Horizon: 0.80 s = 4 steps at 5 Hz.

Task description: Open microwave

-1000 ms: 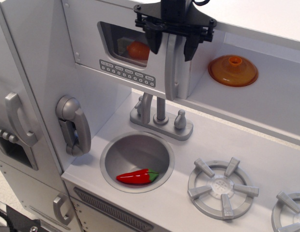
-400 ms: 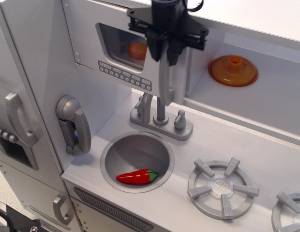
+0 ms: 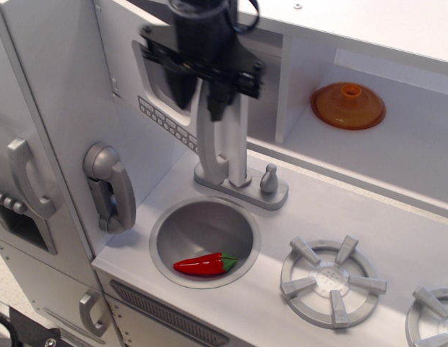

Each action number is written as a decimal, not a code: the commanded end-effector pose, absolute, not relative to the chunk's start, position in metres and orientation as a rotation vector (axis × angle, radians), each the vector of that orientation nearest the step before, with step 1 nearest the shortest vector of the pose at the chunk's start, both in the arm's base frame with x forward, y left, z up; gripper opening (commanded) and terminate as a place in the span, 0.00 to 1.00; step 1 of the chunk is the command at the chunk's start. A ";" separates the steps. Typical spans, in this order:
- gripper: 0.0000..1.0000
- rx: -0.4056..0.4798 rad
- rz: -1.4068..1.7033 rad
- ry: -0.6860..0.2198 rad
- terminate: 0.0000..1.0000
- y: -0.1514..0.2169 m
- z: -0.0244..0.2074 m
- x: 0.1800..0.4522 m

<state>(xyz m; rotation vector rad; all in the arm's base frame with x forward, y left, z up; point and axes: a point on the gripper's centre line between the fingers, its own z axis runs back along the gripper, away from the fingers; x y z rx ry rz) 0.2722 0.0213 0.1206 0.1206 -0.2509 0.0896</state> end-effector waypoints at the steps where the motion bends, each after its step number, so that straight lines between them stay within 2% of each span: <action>1: 1.00 0.143 0.082 -0.166 0.00 0.015 0.141 0.251; 2: 1.00 0.077 0.038 -0.111 0.00 -0.026 0.127 0.254; 4: 1.00 -0.039 0.011 -0.024 0.00 -0.091 0.121 0.286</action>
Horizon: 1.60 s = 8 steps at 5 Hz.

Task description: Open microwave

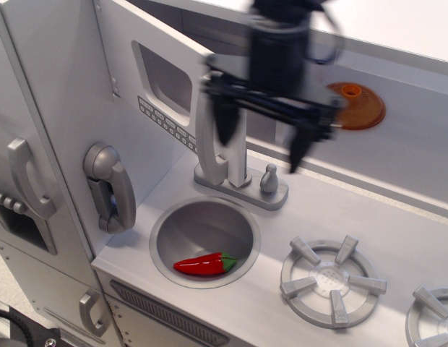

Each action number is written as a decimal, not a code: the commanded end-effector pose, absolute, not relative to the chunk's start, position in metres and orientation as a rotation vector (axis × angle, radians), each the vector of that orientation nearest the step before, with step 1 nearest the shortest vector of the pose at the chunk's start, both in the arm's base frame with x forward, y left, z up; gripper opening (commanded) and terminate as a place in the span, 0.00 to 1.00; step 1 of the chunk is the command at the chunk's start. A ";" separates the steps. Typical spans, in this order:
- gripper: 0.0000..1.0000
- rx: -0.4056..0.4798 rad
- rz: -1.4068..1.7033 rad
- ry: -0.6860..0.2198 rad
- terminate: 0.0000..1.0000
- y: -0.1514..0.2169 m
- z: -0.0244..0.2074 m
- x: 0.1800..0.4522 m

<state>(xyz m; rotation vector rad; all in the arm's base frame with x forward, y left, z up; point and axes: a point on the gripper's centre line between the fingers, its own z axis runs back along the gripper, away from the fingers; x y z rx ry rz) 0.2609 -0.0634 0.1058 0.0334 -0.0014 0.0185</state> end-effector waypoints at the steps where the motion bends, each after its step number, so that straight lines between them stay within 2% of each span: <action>1: 1.00 -0.055 0.011 -0.051 0.00 -0.108 0.119 0.293; 2: 1.00 -0.038 0.015 -0.100 0.00 -0.093 0.123 0.321; 4: 1.00 -0.011 -0.131 -0.132 0.00 -0.058 0.124 0.350; 5: 1.00 -0.018 -0.180 -0.092 0.00 -0.038 0.119 0.346; 6: 1.00 -0.034 -0.218 -0.063 0.00 -0.018 0.117 0.329; 8: 1.00 -0.030 -0.269 -0.083 0.00 0.032 0.121 0.280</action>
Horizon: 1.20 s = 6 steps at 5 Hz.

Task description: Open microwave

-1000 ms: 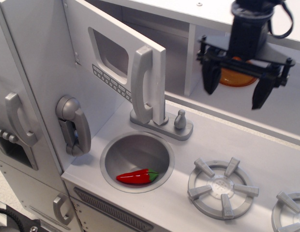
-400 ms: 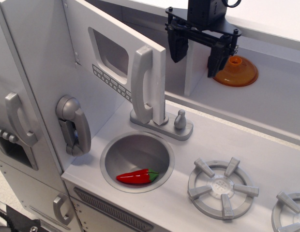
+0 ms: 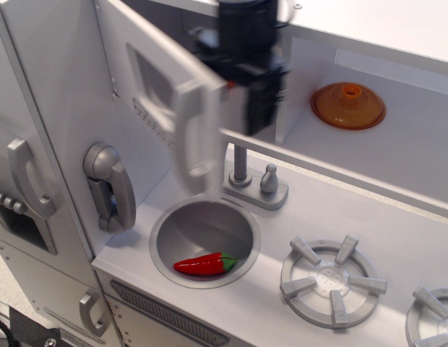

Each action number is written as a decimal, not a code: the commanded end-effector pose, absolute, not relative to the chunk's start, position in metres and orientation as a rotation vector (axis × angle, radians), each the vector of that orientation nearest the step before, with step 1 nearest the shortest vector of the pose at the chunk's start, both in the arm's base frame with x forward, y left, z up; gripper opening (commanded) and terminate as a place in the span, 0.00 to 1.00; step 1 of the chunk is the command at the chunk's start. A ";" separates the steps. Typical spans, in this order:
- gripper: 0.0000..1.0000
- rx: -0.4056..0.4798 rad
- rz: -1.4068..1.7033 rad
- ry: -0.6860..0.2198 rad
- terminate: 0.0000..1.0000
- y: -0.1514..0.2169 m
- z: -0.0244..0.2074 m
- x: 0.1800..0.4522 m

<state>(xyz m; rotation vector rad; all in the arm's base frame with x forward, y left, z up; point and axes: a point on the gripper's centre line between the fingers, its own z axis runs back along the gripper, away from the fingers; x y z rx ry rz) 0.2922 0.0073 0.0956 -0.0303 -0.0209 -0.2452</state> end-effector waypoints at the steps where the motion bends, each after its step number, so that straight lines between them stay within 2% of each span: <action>1: 1.00 -0.014 -0.280 -0.099 0.00 0.053 0.120 0.264; 3: 1.00 -0.003 -0.281 -0.097 0.00 0.093 0.120 0.249; 4: 1.00 -0.008 -0.278 -0.115 0.00 0.097 0.126 0.246; 6: 1.00 -0.035 -0.224 -0.148 0.00 0.103 0.157 0.249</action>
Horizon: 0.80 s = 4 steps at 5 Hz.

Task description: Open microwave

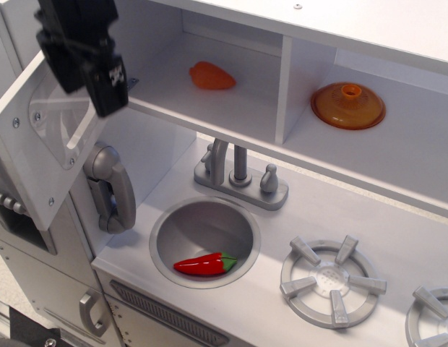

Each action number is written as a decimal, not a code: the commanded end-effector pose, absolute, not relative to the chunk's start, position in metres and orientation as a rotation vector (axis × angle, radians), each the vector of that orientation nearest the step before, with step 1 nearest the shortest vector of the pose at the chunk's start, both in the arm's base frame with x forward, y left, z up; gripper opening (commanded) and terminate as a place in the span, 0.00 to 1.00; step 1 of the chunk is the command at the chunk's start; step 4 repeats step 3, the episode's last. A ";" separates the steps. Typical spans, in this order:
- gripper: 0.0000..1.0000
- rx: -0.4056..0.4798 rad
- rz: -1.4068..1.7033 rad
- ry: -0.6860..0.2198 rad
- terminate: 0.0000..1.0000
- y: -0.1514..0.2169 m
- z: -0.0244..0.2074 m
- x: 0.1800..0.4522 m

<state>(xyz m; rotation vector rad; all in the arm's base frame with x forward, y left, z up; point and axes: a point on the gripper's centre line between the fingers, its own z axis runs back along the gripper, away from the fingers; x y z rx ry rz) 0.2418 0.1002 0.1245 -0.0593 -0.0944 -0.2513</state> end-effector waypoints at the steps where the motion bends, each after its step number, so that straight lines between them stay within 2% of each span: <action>1: 1.00 -0.054 -0.204 -0.165 0.00 0.098 0.171 0.248; 2: 1.00 -0.054 -0.204 -0.165 0.00 0.098 0.171 0.248; 3: 1.00 -0.054 -0.204 -0.165 1.00 0.098 0.171 0.248; 4: 1.00 -0.054 -0.204 -0.165 1.00 0.098 0.171 0.248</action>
